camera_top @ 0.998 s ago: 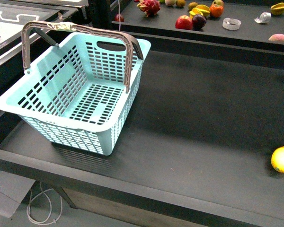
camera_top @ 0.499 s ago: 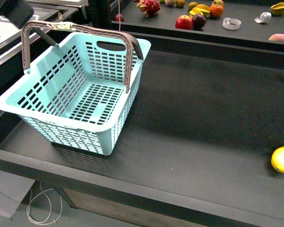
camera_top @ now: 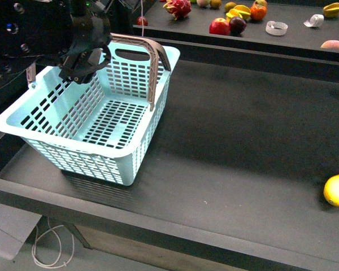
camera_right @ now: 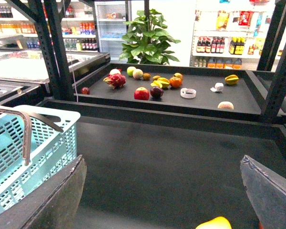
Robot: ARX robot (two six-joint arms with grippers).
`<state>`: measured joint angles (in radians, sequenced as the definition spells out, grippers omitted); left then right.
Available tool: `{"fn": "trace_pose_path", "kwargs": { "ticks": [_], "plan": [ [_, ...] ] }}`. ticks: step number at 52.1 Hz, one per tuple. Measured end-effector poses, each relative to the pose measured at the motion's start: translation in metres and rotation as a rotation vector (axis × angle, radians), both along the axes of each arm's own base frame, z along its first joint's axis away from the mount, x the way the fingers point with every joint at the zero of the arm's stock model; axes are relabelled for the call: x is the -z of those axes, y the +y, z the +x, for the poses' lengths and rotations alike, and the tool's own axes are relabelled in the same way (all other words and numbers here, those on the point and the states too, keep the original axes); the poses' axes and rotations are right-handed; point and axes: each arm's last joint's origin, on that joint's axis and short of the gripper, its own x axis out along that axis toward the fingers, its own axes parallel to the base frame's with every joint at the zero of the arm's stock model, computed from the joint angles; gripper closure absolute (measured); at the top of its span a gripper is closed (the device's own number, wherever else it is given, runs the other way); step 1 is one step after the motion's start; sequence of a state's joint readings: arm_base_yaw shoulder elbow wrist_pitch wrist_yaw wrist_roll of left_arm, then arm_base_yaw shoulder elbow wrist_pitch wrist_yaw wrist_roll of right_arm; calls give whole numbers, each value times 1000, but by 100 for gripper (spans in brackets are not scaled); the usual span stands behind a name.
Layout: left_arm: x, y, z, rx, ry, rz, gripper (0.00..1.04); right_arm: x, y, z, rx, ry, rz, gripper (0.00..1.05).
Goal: Pick mango with right arm and hold basket with left
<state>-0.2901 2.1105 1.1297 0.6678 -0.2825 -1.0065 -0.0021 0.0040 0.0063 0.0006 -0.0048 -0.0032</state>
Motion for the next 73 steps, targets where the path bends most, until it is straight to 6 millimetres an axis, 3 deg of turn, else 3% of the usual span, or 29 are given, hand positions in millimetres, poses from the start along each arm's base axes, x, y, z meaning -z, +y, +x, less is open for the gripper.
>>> {"fn": "trace_pose_path", "kwargs": {
  "ticks": [17,36,49,61,67,73],
  "plan": [
    [21,-8,36,-37,57,-79,8,0,0,0,0,0,0,8],
    [32,-17,66,-42,77,-131,8,0,0,0,0,0,0,8],
    [48,-12,78,-41,102,-137,47,0,0,0,0,0,0,8],
    [37,-1,91,-52,73,-177,87,0,0,0,0,0,0,8],
    [39,1,92,-45,81,-200,99,0,0,0,0,0,0,8],
    [39,2,92,-28,85,-144,100,0,0,0,0,0,0,8]
  ]
}}
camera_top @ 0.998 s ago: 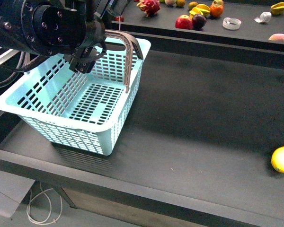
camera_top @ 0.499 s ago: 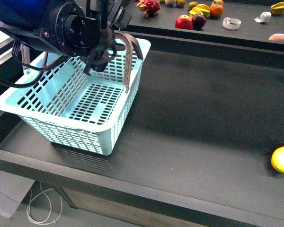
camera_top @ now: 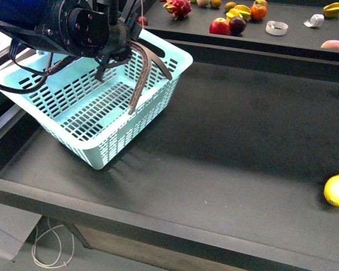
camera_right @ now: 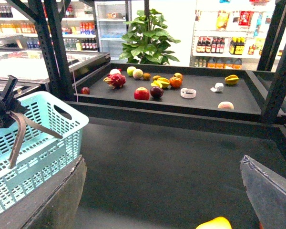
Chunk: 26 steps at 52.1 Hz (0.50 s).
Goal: Pick mango with right arm and hold basket with left
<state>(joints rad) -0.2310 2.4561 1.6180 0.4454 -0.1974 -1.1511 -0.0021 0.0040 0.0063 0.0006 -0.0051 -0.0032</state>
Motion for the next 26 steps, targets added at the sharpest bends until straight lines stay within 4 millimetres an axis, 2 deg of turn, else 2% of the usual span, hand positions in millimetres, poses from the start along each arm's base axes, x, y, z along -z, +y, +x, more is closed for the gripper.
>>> {"fn": "trace_pose_path", "kwargs": {
  "ticks": [9,13,21,26],
  "plan": [
    [-4,9,-5,33,-23,17,100,0,0,0,0,0,0,8],
    [-11,7,-20,74,-46,61,100,0,0,0,0,0,0,8],
    [-45,-2,-54,182,-145,140,100,0,0,0,0,0,0,8],
    [-60,-6,-73,242,-200,182,100,0,0,0,0,0,0,8]
  ]
}}
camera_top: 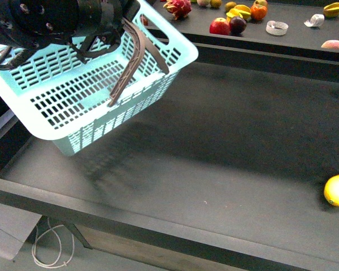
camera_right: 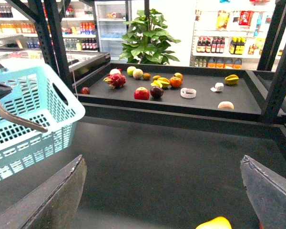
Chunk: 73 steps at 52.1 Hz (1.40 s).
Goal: Pick mango with right arm and hold basket with left
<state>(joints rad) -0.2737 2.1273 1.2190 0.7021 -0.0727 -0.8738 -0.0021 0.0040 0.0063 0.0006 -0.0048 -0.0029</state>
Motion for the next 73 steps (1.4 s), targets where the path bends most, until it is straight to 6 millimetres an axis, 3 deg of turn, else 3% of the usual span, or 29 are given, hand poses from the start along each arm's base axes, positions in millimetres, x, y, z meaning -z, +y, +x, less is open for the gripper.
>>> {"fn": "trace_pose_path", "kwargs": {
  "ticks": [8,15,29,40,63,73],
  "plan": [
    [-13,-7,-40,134,-77,102,100,0,0,0,0,0,0,8],
    [-11,-11,-75,234,-96,201,100,0,0,0,0,0,0,8],
    [-7,-11,-112,342,-146,324,100,0,0,0,0,0,0,8],
    [-11,-15,-128,415,-203,345,100,0,0,0,0,0,0,8],
    [-9,-35,-139,570,-305,374,100,0,0,0,0,0,0,8],
    [0,-40,-140,605,-293,407,100,0,0,0,0,0,0,8]
  ]
}}
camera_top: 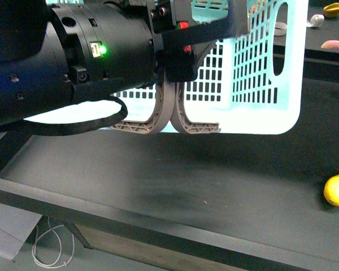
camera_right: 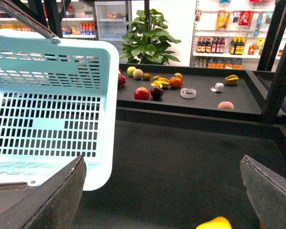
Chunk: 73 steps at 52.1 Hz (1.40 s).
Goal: Pick mango with right arm and hold basket with left
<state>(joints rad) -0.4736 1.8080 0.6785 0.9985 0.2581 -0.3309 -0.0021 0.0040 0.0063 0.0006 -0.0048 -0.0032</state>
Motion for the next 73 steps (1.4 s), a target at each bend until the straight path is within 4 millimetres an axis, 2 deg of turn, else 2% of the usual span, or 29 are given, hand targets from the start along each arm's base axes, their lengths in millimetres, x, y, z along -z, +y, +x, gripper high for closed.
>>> {"fn": "trace_pose_path", "kwargs": {
  "ticks": [11,73],
  "plan": [
    [11,1,1,1,8,45,100,0,0,0,0,0,0,8],
    [12,4,1,-21,8,49,100,0,0,0,0,0,0,8]
  ]
}}
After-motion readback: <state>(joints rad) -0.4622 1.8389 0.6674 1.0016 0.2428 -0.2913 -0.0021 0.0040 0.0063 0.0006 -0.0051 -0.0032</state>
